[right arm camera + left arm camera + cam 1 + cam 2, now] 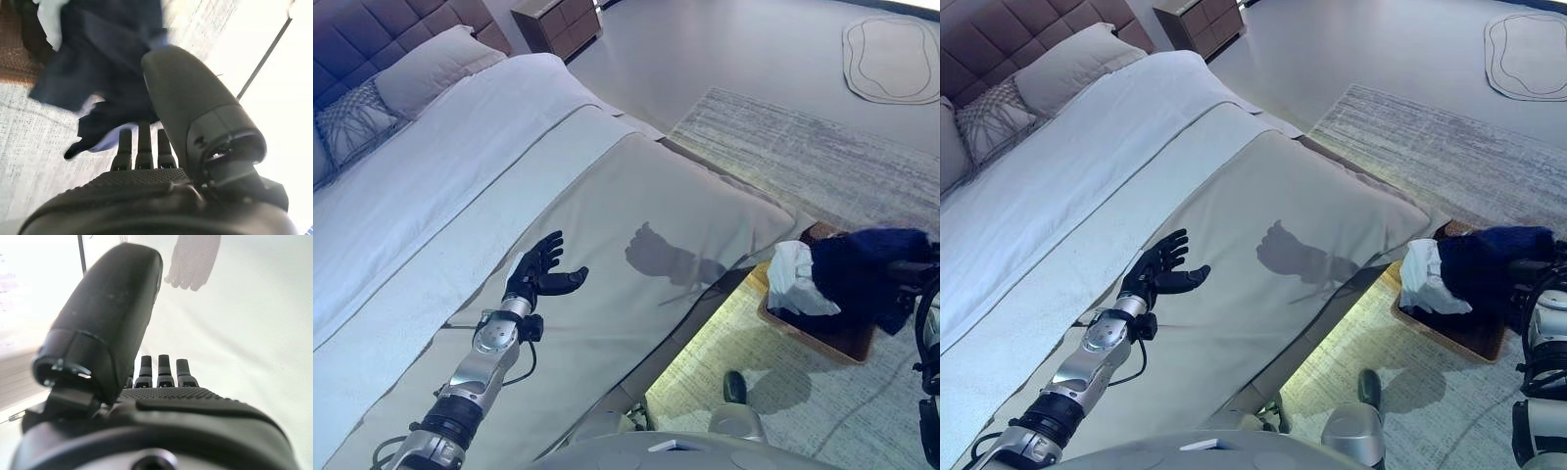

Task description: Pick up the clothes from the bed and place them into the basket

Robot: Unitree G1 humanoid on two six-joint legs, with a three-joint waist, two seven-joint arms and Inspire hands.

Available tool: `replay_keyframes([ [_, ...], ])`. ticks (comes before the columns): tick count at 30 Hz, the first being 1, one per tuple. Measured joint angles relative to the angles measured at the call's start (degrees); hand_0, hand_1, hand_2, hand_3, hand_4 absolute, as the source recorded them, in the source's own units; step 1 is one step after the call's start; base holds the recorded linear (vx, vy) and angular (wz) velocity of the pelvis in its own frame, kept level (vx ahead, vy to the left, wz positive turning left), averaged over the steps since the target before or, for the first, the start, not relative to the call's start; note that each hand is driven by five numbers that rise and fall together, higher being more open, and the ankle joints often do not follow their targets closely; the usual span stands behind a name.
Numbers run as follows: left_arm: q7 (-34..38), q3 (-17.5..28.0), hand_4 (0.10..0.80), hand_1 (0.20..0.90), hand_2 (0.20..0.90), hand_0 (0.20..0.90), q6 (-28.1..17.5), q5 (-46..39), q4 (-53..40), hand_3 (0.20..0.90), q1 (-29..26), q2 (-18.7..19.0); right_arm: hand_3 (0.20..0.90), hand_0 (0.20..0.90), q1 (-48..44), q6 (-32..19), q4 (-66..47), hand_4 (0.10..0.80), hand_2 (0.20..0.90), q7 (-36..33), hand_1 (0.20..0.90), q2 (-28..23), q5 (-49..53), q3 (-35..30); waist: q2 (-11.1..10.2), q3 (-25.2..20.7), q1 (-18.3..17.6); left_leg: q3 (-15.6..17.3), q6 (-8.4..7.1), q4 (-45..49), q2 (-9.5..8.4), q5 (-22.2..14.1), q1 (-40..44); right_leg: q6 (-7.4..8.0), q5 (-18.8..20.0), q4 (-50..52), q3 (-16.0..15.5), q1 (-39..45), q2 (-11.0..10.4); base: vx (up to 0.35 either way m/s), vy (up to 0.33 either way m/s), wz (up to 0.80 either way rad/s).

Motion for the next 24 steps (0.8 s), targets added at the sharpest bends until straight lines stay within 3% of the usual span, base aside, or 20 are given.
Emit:
replay_keyframes([
  [19,0.0,0.1,0.800,0.900,0.900,0.900,0.0,0.0,0.0,0.900,0.1,-0.1,0.900,0.900,-0.6,-0.4,-2.9,0.800,0.900,1.5,0.900,-0.3,-1.0,-0.2,-1.5,2.0,-0.1,0.1,0.01,0.0,-0.01,0.0,0.5,-0.01,0.0,0.3,0.0,0.4,0.0,0.009,0.004,0.00],
  [24,0.0,0.3,0.800,0.900,0.900,0.900,-0.1,0.0,0.0,0.900,0.2,-1.6,0.900,0.900,1.2,-6.2,-6.9,0.800,0.900,1.3,0.900,8.0,2.2,0.2,-3.3,2.8,0.1,-0.3,0.00,0.0,0.34,0.0,2.1,0.13,-0.1,0.3,-0.1,2.2,0.7,0.036,0.008,0.01],
])
